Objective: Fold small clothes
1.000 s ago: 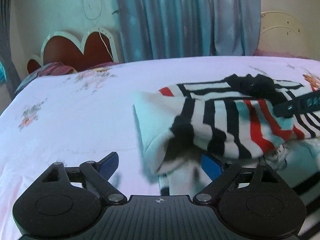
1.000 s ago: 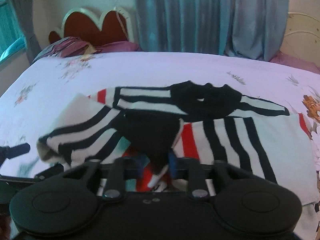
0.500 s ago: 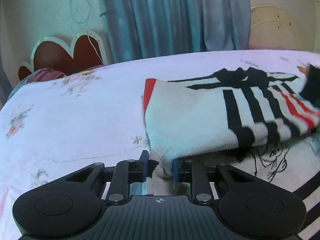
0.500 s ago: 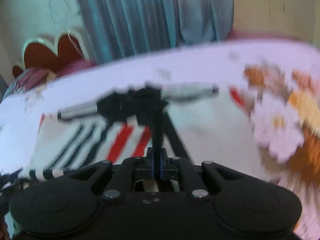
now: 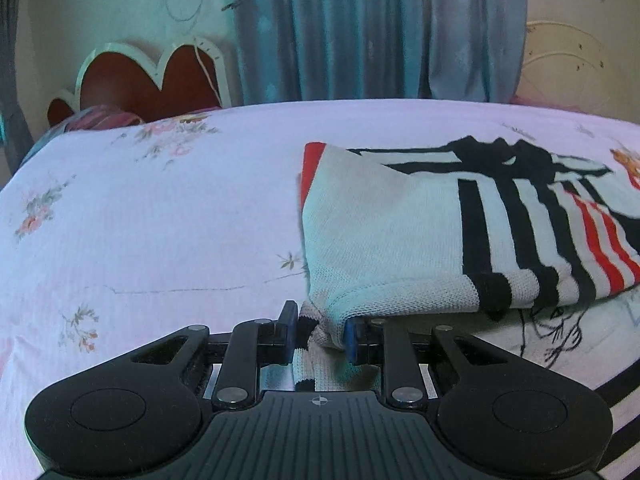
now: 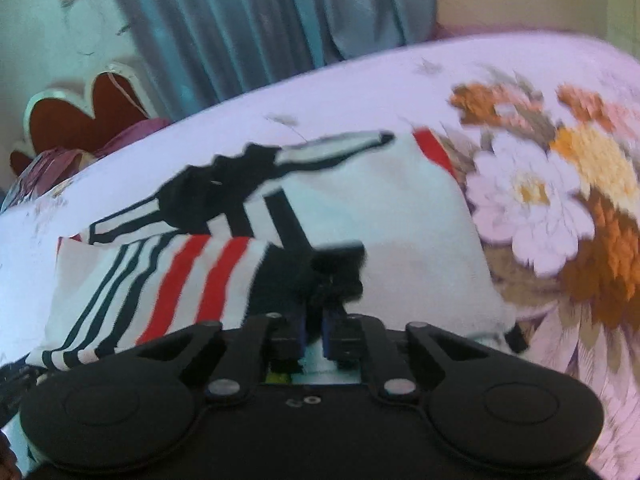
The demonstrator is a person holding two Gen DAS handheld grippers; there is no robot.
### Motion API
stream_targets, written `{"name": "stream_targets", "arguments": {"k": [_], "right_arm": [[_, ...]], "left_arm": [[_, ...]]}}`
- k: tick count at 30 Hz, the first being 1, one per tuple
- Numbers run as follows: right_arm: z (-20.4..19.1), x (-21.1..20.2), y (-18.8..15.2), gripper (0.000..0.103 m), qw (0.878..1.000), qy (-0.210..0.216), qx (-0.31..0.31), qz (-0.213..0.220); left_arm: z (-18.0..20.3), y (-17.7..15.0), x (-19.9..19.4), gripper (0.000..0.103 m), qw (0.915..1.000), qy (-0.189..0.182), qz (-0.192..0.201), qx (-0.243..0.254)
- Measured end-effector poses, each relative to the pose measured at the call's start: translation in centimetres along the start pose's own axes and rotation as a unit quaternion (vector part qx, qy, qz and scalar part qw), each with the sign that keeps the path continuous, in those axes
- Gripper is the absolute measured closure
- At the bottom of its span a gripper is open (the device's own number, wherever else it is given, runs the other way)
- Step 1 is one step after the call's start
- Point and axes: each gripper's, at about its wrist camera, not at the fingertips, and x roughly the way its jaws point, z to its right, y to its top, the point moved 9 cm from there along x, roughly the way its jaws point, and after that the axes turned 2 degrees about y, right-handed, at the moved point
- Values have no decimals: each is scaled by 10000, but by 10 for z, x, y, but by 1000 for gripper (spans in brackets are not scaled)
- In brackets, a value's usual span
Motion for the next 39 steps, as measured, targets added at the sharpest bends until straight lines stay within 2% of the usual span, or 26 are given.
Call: {"name": "stream_targets", "arguments": {"k": [2, 3, 6, 7, 11, 15, 17, 18, 20, 22, 27, 31, 34, 36, 38, 39], "right_arm": [[-2, -8, 7, 97, 9993, -139, -255, 228], [0, -5, 7, 97, 9988, -258, -369, 197], [10, 12, -7, 97, 9987, -284, -271, -326], [11, 11, -8, 95, 9989, -254, -240, -310], [14, 4, -4, 83, 9992, -241, -223, -244], [15, -6, 2, 75, 9996, -159, -193, -149], [17, -9, 8, 56, 9997, -157, -174, -71], [18, -10, 11, 54, 9997, -176, -160, -17], [19, -10, 16, 56, 9996, -222, -192, 20], [21, -6, 20, 56, 9996, -223, -166, -14], [24, 6, 23, 56, 9993, -290, -191, -118], [22, 19, 22, 60, 9989, -306, -267, -245], [16, 29, 16, 77, 9985, -173, -295, -432], [13, 31, 15, 82, 9982, -221, -377, -419], [12, 31, 16, 97, 9981, -203, -420, -399], [11, 30, 18, 97, 9981, -197, -454, -361]], "left_arm": [[1, 0, 0, 80, 10000, -24, -27, -26], [2, -1, 1, 80, 10000, -14, -50, -15], [2, 0, 1, 80, 9999, -8, -97, -48], [1, 0, 0, 80, 9999, -23, -120, -55], [1, 1, -1, 80, 9999, -33, -156, -57], [3, 1, -1, 80, 9999, -10, -170, -16], [3, 2, -3, 79, 9998, -19, -200, -21], [2, 2, -4, 79, 9998, -37, -215, -34], [1, 2, -8, 66, 9996, -59, -255, -68], [-3, 1, -14, 58, 9995, -77, -256, -177], [-15, 5, -35, 52, 9985, -157, -199, -490], [-19, 24, -36, 44, 9967, -212, -83, -785], [-12, 43, -25, 44, 9955, -330, -15, -892], [-1, 54, -10, 44, 9961, -366, -11, -805], [8, 60, 6, 44, 9964, -383, -86, -752], [11, 63, 15, 44, 9963, -385, -129, -761]]}}
